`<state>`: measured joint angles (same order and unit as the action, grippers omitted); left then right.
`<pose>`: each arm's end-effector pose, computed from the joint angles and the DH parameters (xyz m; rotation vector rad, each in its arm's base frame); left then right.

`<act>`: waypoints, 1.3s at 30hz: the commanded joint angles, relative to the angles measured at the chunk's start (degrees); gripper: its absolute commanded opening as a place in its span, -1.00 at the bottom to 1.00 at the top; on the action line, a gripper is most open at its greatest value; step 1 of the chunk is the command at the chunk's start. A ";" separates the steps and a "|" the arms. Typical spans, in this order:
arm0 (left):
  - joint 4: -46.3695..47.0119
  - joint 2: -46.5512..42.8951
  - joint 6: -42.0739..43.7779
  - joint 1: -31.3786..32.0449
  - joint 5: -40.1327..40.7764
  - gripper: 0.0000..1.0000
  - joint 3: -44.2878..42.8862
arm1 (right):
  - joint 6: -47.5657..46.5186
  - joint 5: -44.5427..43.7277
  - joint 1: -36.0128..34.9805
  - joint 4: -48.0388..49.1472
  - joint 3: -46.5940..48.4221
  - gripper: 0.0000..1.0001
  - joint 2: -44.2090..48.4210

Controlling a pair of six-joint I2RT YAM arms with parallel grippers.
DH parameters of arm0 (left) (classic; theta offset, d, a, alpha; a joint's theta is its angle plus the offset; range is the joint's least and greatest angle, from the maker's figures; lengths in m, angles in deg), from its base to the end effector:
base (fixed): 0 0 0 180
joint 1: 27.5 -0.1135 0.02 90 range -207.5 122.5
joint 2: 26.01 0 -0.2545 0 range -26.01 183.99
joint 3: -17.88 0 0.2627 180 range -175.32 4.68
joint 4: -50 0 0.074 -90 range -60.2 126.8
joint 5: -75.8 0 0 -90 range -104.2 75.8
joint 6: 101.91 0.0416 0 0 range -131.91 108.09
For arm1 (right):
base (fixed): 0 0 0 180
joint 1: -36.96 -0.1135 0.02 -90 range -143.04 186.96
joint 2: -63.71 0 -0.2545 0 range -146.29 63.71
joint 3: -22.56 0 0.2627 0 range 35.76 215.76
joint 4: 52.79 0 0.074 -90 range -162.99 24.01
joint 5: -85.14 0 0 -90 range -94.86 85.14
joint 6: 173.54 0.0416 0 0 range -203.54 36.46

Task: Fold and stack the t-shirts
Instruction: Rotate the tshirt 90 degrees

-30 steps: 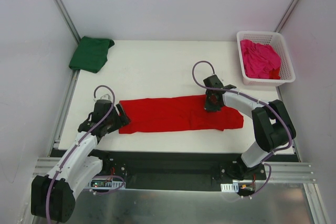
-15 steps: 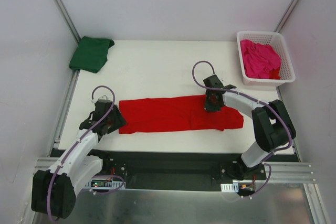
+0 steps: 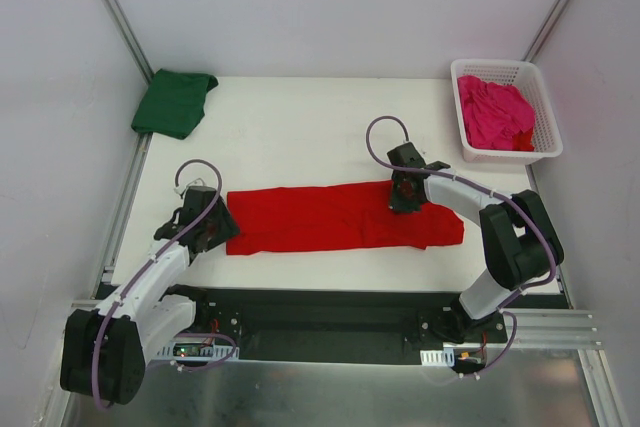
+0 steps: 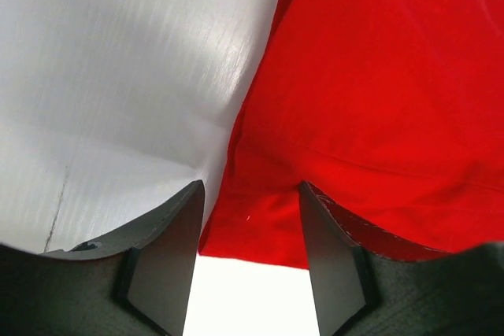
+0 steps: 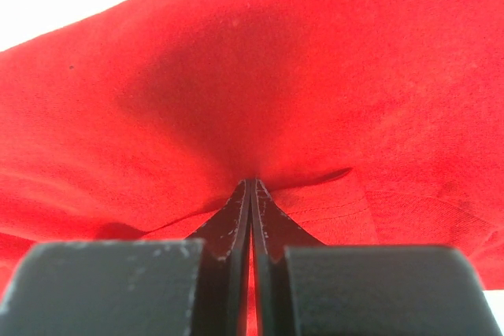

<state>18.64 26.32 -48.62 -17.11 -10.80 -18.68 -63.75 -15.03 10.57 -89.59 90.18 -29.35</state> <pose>0.1931 -0.0329 0.1589 -0.5772 2.3450 -0.3131 0.2938 0.1376 0.1531 -0.0936 2.6269 0.0396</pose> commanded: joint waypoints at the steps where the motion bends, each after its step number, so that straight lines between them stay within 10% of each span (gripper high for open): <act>1: 2.24 1.19 0.23 -0.55 1.00 -0.02 -2.92 | -0.72 0.15 -0.15 0.13 -0.01 -0.96 -0.11; 20: 2.68 2.15 1.38 -0.90 0.29 -0.39 -3.63 | -0.63 -0.02 -0.24 0.39 -0.62 -0.97 -0.28; 30: 2.42 2.24 1.29 -1.08 -0.41 -1.00 -3.63 | -0.54 0.24 -0.15 0.57 -0.45 -0.96 -0.72; 39: -0.21 1.45 1.64 -0.99 -0.41 -1.00 -4.51 | -0.54 0.59 -0.24 0.92 -0.45 -0.96 -1.34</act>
<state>20.50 28.36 -48.11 -17.50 -10.69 -20.67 -63.92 -14.88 10.57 -88.93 90.00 -29.85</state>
